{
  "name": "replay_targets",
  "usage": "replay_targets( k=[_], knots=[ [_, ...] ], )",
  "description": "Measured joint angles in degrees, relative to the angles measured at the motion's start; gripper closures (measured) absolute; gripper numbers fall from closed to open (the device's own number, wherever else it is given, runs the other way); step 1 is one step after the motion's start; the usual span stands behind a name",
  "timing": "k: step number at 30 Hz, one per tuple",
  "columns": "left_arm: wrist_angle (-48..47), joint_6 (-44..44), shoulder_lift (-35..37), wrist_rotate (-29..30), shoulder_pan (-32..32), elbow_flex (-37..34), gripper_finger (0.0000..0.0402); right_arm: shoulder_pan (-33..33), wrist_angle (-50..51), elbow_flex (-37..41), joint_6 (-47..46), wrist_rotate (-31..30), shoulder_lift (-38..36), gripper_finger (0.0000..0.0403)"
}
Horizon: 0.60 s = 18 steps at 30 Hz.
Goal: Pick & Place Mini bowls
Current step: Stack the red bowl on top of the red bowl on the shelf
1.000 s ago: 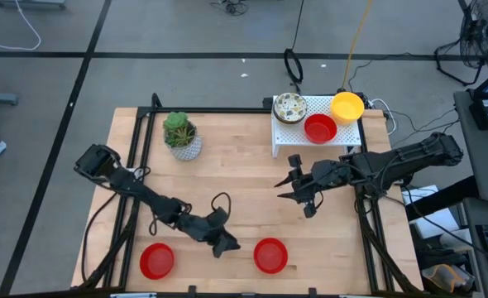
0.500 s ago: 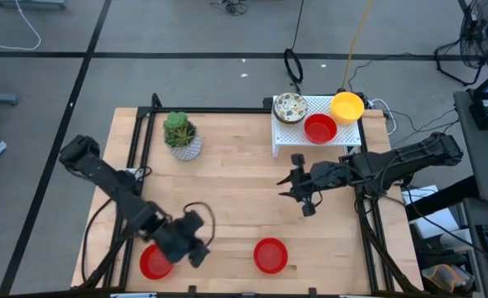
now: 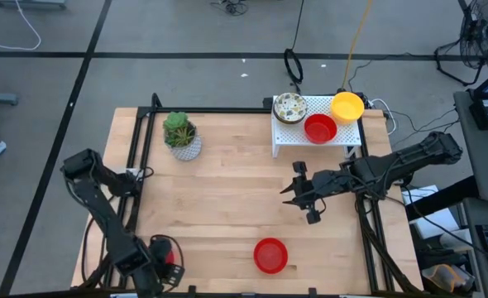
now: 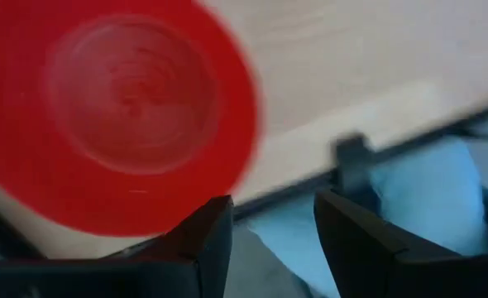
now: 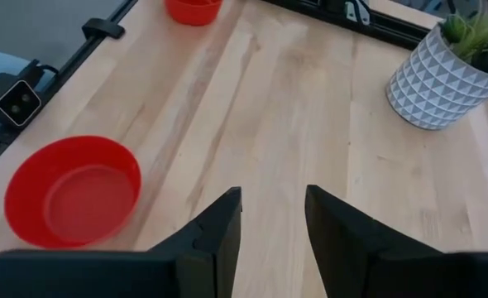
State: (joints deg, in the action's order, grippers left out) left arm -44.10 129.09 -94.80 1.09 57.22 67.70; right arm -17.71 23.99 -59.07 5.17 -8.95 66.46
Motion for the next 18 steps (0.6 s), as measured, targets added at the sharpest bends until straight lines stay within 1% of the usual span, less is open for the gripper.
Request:
replay_targets(
  k=[2,7,12,15,18],
  knots=[
    [-0.4,2.1,-1.2,-0.2,0.6,0.0,0.0229,0.0,-0.1,0.0,0.0,0.0,0.0,0.0277],
    [-1.0,0.4,-4.7,-0.2,0.3,0.0,0.0229,0.0,-0.2,0.0,0.1,0.0,0.0,0.0277],
    [-2.7,-0.9,-8.1,-4.1,-1.0,0.0,0.0229,0.0,-0.2,0.0,0.2,0.0,0.0,0.0277],
    [-2.5,-4.0,-9.3,-6.0,-1.9,0.0,0.0229,0.0,-0.2,0.0,0.2,0.0,0.0,0.0277],
    [-2.2,-9.0,-9.8,-5.5,-3.1,0.0,0.0229,0.0,-0.2,0.0,0.2,0.0,0.0,0.0277]
  ],
)
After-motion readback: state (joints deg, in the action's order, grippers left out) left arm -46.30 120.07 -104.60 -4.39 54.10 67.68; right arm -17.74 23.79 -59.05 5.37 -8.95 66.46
